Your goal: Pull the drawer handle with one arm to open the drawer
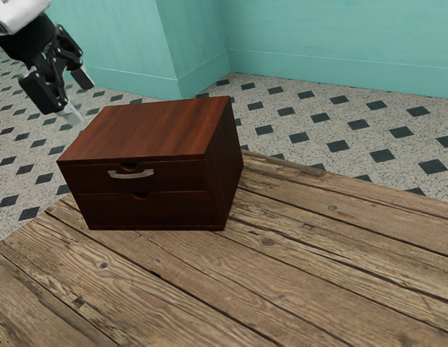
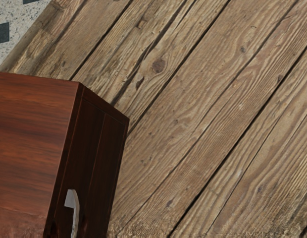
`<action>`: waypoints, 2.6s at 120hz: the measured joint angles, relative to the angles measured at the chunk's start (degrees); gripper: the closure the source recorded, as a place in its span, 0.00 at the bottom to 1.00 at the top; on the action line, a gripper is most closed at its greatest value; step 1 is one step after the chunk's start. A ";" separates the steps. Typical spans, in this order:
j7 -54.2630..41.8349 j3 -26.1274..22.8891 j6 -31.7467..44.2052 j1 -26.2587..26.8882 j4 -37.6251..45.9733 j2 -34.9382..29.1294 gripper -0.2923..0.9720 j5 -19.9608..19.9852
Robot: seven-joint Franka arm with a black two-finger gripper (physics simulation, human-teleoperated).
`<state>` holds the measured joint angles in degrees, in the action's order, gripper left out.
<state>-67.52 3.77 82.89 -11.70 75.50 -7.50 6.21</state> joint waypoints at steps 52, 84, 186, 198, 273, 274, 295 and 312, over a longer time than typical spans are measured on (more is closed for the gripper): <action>-17.58 4.04 26.90 -0.08 26.80 -0.87 0.27 -1.14; -19.93 4.18 36.94 -0.26 29.98 -0.91 0.39 -1.22; -16.42 5.54 44.36 -0.27 35.44 -0.42 0.61 -4.72; -16.22 5.54 44.57 -0.27 35.60 -0.26 0.67 -4.72; -15.61 5.54 45.59 -0.20 36.14 0.98 0.71 -4.76; -15.60 5.54 45.60 -0.20 36.14 1.01 0.71 -4.76; -15.52 5.50 45.73 -0.15 36.19 1.28 0.71 -4.73; -15.46 5.44 45.80 -0.15 36.23 1.38 0.71 -4.72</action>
<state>-82.99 9.21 128.68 -11.84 111.73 -6.12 1.48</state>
